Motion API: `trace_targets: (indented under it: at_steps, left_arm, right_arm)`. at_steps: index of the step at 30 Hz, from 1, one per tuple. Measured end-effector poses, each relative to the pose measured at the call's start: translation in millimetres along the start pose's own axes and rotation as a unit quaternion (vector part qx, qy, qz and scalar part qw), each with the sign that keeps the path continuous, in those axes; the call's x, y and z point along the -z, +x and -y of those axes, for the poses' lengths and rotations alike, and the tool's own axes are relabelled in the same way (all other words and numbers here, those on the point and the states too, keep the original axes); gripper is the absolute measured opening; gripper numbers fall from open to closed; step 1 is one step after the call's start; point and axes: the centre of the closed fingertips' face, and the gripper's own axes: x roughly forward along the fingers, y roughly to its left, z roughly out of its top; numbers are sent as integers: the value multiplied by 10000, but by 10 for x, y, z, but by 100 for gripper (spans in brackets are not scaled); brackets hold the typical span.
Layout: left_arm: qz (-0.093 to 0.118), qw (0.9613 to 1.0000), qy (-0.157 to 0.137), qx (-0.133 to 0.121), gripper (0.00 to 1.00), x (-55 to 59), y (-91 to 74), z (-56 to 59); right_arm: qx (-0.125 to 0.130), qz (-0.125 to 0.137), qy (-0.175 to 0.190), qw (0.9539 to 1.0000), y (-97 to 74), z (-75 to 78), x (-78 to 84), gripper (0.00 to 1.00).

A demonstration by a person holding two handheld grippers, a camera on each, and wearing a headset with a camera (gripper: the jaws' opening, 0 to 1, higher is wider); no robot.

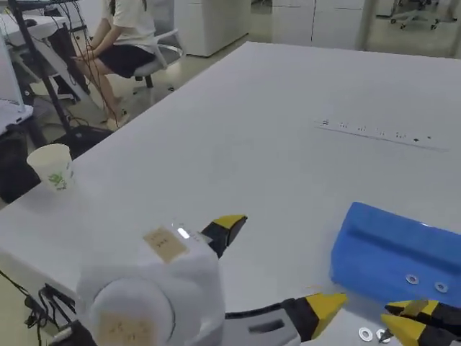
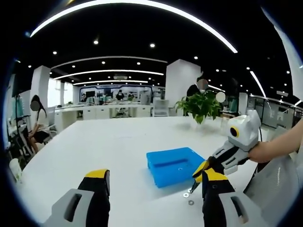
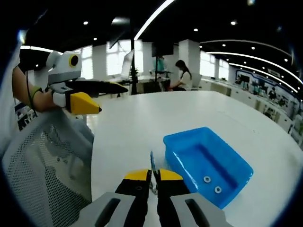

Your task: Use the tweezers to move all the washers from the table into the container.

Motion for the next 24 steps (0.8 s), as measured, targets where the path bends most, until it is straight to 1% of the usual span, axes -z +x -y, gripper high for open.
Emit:
trace_targets:
  at_steps: [1,2,3,4,5,6,7,8,10,11,12,14,16,18,24]
  left_arm:
    - [21,10000,-69,54,82,-7,9,21]
    - [40,9998,-112,132,82,-12,16,49]
    - [29,9999,-87,126,82,-8,16,47]
    - [-1,9999,-23,103,82,1,18,43]
    - [-32,10000,32,77,81,12,18,36]
    - [-50,9999,21,85,81,19,17,37]
    - [-62,9999,16,93,80,24,16,37]
    - [-77,9999,1,109,79,29,14,41]
    - [-74,9998,-11,163,79,32,13,61]
    - [-86,9998,17,172,79,37,14,67]
    - [-102,9998,32,179,79,42,14,71]
    - [-98,9998,54,182,78,40,13,76]
    - [-93,9998,39,188,78,41,13,75]
    - [-87,9998,23,192,78,39,12,74]
    - [-103,9997,27,213,77,46,11,80]
  right_arm:
    - [112,6,104,9999,-8,32,7,1]
    - [80,124,485,9987,-2,24,-7,1]
    - [124,199,736,9970,1,50,-14,1]
    - [246,213,898,9954,-8,126,-2,1]
    - [298,189,1014,9942,-15,159,8,1]
    - [359,193,1294,9908,-18,186,14,1]
    - [415,240,1370,9894,-24,200,6,1]
    - [558,246,1409,9881,-49,236,13,1]
    - [555,342,1611,9848,-82,230,-12,1]
    - [510,452,1765,9819,-106,219,-48,1]
    - [508,509,1876,9796,-126,217,-68,1]
    - [514,590,2023,9762,-165,222,-97,2]
    - [549,790,2318,9680,-223,237,-166,2]
    - [551,866,2380,9658,-272,243,-210,2]
    - [580,887,2305,9673,-370,234,-325,2]
